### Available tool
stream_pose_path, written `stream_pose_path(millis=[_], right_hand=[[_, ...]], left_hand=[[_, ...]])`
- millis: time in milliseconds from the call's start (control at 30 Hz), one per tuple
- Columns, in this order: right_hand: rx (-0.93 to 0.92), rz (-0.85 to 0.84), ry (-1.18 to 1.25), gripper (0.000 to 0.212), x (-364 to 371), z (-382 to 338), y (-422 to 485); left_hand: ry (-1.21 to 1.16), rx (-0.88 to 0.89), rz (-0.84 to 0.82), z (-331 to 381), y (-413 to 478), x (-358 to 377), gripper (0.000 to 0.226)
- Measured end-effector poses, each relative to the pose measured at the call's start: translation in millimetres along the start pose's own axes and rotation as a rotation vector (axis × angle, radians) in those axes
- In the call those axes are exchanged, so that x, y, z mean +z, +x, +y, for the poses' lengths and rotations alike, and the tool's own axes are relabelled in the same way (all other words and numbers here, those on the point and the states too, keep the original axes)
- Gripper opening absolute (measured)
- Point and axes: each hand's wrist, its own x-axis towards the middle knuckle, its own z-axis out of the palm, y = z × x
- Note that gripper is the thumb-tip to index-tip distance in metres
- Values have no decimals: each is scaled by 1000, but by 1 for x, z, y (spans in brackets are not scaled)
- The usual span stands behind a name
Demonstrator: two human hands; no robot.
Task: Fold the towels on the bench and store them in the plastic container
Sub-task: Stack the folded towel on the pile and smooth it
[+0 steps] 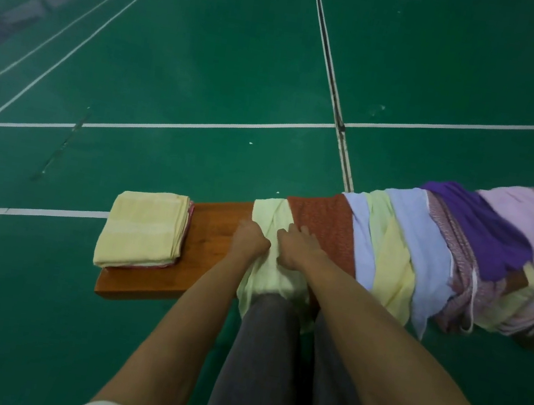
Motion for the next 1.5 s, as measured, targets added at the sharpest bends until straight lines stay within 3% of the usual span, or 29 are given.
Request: stream_pose_path(millis=[133,267,367,533,767,800,867,933,1067,1200,1267,1367,1500], right_hand=[[-1,36,40,40,1,3,-1],[71,59,168,41,-9,1,-6],[113,83,257,43,-16,-3,-10],[243,238,520,66,-32,-4,-10],[320,-35,604,102,-29,9,3],[291,-17,655,102,-36,4,-5],[273,86,928,78,-56,-8,-23],[239,24,1260,70,-74,-13,-28],[61,-237,1725,91,-82,-17,-7],[-92,-456,1734,55,-93,-38,-25],[-110,-521,1709,48,-99,-46,-37],[-174,-336,1856,45,-125,-50,-47],[-118,-93,1885,43,-170,-42,-46]], left_hand=[[-317,-110,-48,8,4,-4,40],[-481,-98,220,14,0,-21,45],[-715,-39,266,13,-4,-28,44],[-1103,-14,268,26,-12,-66,46],[-1365,130,229,38,-16,-147,30],[-1410,139,199,39,-17,-158,33],[-1495,158,133,38,-23,-175,40],[-1541,201,90,40,-33,-190,40],[-1611,333,-30,52,-53,-216,35],[-1639,389,-68,62,-62,-235,37],[-1634,395,-99,60,-61,-241,45],[-1620,354,-104,50,-63,-245,52],[-1386,161,109,24,-47,-247,62]])
